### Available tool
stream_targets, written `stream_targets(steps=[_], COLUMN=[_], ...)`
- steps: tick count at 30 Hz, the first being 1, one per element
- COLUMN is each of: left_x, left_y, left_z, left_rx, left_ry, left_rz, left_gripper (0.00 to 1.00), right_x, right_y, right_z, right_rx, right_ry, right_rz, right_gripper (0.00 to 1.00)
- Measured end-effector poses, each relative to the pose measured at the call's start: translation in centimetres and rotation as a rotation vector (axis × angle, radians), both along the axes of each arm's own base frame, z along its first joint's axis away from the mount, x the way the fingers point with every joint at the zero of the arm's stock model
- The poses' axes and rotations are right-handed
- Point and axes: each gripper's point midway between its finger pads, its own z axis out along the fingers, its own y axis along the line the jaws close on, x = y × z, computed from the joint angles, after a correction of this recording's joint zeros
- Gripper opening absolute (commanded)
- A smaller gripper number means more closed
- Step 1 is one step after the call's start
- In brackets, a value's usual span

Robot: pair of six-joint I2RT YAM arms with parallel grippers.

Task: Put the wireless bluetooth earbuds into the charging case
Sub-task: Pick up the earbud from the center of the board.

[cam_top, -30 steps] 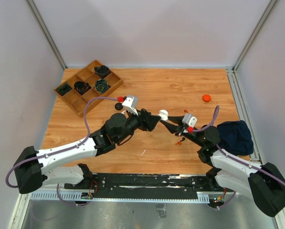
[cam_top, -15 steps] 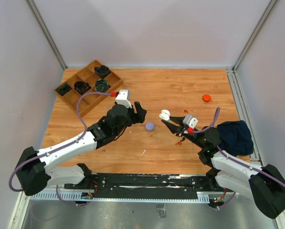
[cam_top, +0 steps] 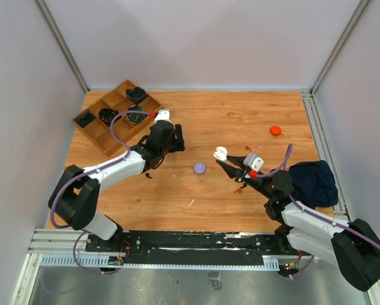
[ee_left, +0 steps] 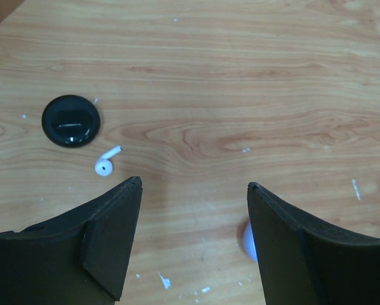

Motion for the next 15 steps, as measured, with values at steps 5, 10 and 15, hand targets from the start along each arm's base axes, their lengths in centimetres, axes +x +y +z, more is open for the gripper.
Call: stream_targets(steps=[5, 10, 15], left_x=[2.5, 4.4, 5.1], left_y=[1.3, 1.9, 2.4], left_z=[-2.7, -5.6, -8.0], left_rx=[0.033, 0.062, 0.093], left_ry=[0.056, 0.114, 0.16], left_rz=[0.04, 0.061, 0.067], left_gripper=[0.72, 0.72, 0.71], right_x=[0.0, 0.1, 0.1], right_y=[-0.1, -0.2, -0.2], right_z=[-0.3, -0.4, -0.4], right_rx=[-0.004, -0.005, -0.005], right_ry=[0.005, 0.008, 0.008], right_rz=[-0.005, -0.009, -0.01], right_gripper=[0.01, 0.01, 0.01])
